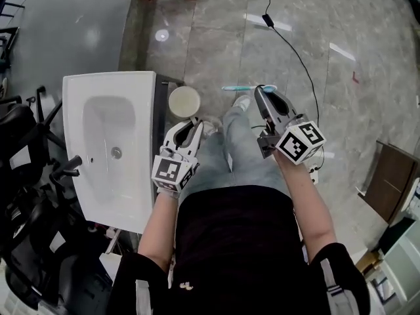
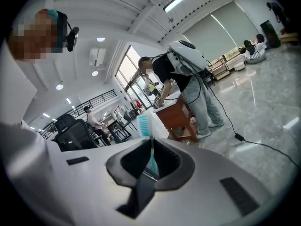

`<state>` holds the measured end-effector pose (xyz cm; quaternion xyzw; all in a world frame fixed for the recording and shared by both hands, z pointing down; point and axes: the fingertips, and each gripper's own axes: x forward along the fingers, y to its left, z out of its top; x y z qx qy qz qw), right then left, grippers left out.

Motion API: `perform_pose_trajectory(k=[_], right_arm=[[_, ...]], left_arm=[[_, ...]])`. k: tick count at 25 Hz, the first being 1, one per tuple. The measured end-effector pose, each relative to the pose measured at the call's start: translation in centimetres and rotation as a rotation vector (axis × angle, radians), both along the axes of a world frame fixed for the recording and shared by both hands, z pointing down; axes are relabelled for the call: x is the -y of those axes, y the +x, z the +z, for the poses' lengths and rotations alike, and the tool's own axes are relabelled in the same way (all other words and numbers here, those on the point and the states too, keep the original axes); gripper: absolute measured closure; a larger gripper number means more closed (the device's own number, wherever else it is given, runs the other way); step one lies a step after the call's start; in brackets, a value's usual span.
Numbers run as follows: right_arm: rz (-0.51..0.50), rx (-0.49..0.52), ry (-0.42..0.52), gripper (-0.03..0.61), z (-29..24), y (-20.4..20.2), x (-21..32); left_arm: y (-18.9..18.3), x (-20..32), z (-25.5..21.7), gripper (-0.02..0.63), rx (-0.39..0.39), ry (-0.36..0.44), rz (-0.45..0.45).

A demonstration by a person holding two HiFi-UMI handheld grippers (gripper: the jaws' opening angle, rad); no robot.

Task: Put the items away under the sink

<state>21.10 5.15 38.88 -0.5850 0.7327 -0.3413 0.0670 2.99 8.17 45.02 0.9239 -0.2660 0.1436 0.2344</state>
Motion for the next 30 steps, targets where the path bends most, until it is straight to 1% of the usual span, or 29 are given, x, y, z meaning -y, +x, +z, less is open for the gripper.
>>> perform_pose_trajectory(k=[4,8,12,14,22,26,30], right_arm=[[0.010,0.000,-0.012,0.535,1.9,1.2,0.6],[-0.001,-0.007,-0.037,0.535,5.1,1.8,1.5],[-0.041,0.017,-0.069,0.535,8.5,1.7,2.6],[-0.072,0.018,-0.083,0.535,9.9,1.6,2.9],[-0.166,0.035,-0.101,0.535,16.1,1.1,5.1],[-0.218,0.044,-0.096,0.535,19.1,0.2,6.0],[-0.279,0.045,-0.083,0.535,21.9,-0.9,6.6]], left_arm=[[0.9,0.8,2.9,0.552,-0.005,-0.014,0.000],[1.5,1.2,5.9,0.552,-0.010,-0.034,-0.007],[2.0,1.5,8.5,0.552,-0.013,-0.035,-0.032],[2.1,1.4,9.9,0.554,-0.001,-0.035,-0.052],[1.3,2.5,16.3,0.554,0.037,-0.053,-0.224],[0.2,2.9,19.5,0.554,0.060,-0.042,-0.305],[-0.9,3.4,22.6,0.554,0.086,-0.014,-0.371]])
